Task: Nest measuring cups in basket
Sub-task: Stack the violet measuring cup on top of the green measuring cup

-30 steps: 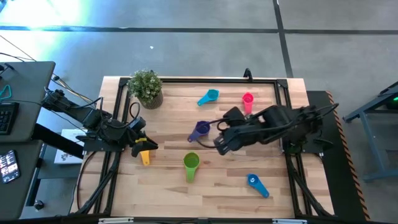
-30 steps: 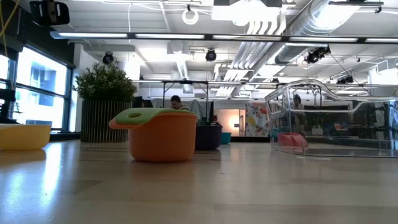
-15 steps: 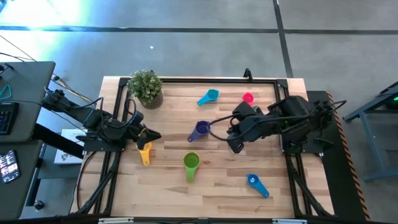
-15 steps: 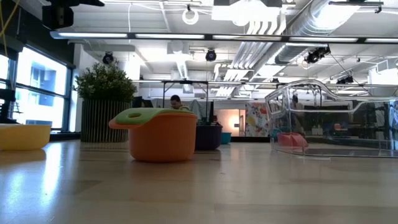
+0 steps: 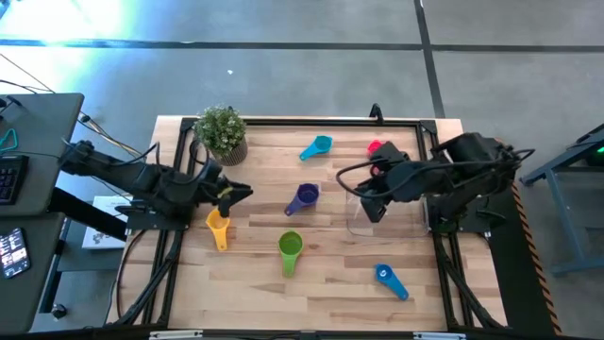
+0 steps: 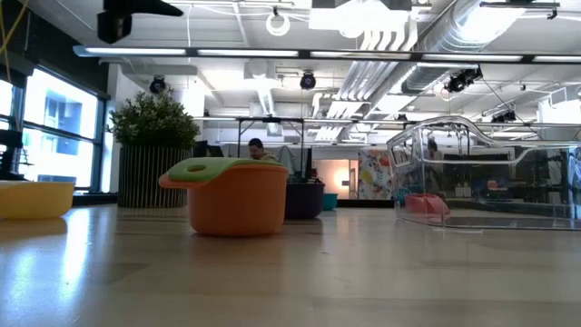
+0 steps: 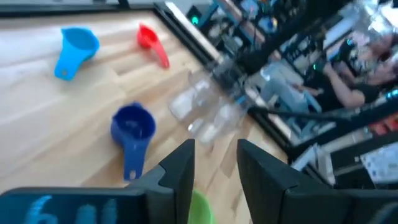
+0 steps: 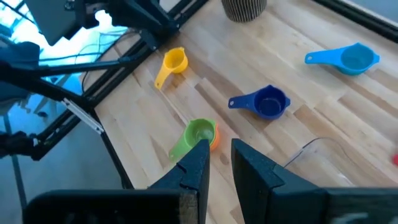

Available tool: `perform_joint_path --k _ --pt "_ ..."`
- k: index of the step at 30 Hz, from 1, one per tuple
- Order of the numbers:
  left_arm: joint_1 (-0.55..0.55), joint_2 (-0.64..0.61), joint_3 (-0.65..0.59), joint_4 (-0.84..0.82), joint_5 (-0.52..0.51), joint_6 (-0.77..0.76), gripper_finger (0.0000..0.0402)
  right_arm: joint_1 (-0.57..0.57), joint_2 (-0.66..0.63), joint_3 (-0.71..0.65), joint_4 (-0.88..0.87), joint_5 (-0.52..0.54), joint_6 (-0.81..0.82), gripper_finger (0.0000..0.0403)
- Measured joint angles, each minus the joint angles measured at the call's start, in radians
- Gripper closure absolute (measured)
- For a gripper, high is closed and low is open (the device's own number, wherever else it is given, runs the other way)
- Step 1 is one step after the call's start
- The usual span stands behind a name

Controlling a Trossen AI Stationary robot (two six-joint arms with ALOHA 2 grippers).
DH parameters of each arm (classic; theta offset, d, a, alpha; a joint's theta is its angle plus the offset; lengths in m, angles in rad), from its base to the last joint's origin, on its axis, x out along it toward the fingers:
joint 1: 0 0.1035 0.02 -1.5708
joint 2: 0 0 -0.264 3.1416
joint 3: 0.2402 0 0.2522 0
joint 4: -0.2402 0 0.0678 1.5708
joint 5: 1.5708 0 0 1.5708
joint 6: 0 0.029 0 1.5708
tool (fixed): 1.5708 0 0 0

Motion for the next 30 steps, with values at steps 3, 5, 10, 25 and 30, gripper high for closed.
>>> perform_joint_path --k 3,5,10,25,30 --pt "0.062 0.019 0.0 0.055 0.0 -0.018 0.0277 0.0 -0.008 0.0 0.0 0.02 0.001 0.0343" --pt "0.107 0.031 0.0 0.074 -0.001 -0.021 0.0276 0.0 -0.011 0.0 0.0 0.025 0.004 0.0343" --pt "0.222 0.074 0.0 0.119 0.07 0.008 0.0281 0.0 -0.019 0.0 0.0 0.073 0.032 0.0343" --pt "0.562 0.33 0.001 0.294 0.573 0.056 0.0284 -0.061 -0.03 0.0 0.001 0.176 0.073 0.0343" --pt "0.616 0.413 0.075 0.289 0.652 0.116 0.0284 -0.09 -0.03 0.0 0.001 0.171 0.073 0.0343"
